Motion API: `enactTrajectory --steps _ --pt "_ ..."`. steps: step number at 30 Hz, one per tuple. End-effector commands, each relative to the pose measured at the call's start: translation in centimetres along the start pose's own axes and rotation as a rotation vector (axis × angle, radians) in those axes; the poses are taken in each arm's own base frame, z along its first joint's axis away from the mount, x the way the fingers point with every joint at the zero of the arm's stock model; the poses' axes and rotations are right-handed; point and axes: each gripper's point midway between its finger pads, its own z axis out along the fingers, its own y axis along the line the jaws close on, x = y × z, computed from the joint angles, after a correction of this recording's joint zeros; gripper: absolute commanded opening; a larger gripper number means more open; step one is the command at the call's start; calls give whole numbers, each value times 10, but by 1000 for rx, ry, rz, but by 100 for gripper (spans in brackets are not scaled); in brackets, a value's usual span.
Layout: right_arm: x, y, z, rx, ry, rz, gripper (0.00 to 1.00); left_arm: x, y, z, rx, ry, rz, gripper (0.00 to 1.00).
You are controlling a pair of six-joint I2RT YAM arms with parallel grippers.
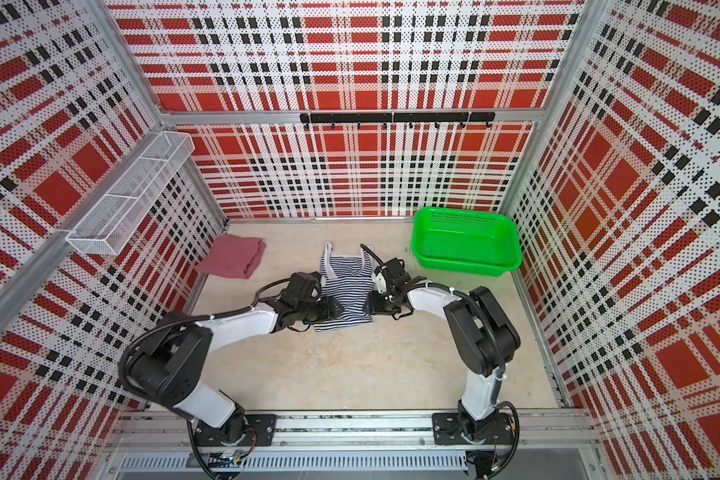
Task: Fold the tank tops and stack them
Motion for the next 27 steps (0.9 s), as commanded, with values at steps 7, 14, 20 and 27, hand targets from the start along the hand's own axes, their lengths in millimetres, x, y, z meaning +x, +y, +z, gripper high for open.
enactTrajectory --steps 7,14,20,27 --pt "-28 8 -17 -132 -46 79 44 -33 42 -41 47 -155 -168 51" --pt "3 8 -2 -136 21 106 37 15 49 -34 67 -89 -233 46" --pt "27 12 10 -133 89 109 45 43 46 -23 81 -35 -251 42" --pt "35 19 14 -153 98 107 20 46 46 -19 82 -32 -251 33"
